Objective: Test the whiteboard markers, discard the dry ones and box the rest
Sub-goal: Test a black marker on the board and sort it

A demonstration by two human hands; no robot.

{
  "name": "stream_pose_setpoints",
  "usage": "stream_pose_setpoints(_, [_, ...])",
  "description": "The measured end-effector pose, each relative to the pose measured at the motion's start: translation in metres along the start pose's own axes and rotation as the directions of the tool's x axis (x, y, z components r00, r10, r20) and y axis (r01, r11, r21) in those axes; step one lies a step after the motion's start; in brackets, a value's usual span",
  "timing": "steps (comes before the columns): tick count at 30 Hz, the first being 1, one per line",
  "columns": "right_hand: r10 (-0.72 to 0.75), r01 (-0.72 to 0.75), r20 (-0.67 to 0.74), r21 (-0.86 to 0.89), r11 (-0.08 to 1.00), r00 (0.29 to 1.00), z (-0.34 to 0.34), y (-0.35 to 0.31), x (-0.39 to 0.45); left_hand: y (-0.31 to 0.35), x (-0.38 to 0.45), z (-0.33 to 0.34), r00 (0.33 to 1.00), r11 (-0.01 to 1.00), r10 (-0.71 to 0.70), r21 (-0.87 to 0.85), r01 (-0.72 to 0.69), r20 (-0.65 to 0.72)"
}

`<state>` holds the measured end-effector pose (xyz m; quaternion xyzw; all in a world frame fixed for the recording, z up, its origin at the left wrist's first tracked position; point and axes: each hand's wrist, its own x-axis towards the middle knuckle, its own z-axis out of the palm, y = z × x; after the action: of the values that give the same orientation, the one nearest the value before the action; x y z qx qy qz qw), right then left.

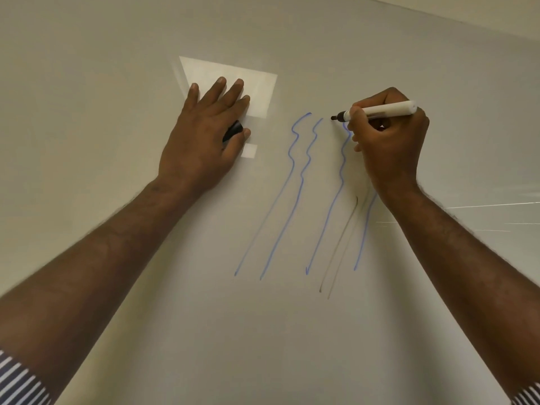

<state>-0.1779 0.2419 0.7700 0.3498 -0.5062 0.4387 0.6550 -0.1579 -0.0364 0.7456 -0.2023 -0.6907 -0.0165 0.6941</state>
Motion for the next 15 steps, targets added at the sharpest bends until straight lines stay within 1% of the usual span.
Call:
stream_pose_setpoints(6, [-0.034,0.031,0.058,0.053,0.998,0.998,0.001,0.000,-0.021,-0.001,0.000,0.002,1.000,1.000,-0.002,0.012,0.002,-0.008])
stream_pose_setpoints(10, [0.006,-0.007,0.007,0.106,0.994,1.000,-0.005,0.003,-0.034,-0.001,0.000,0.003,1.000,1.000,-0.003,0.006,0.003,-0.010])
stream_pose_setpoints(11, [0.003,-0.004,0.012,0.119,0.993,1.000,-0.005,0.002,-0.040,-0.001,0.000,0.003,1.000,1.000,-0.004,0.004,0.004,-0.011])
stream_pose_setpoints(15, [-0.016,0.006,0.087,0.114,0.993,0.996,-0.009,0.000,-0.061,-0.001,-0.001,0.003,1.000,1.000,-0.007,-0.001,0.007,-0.018])
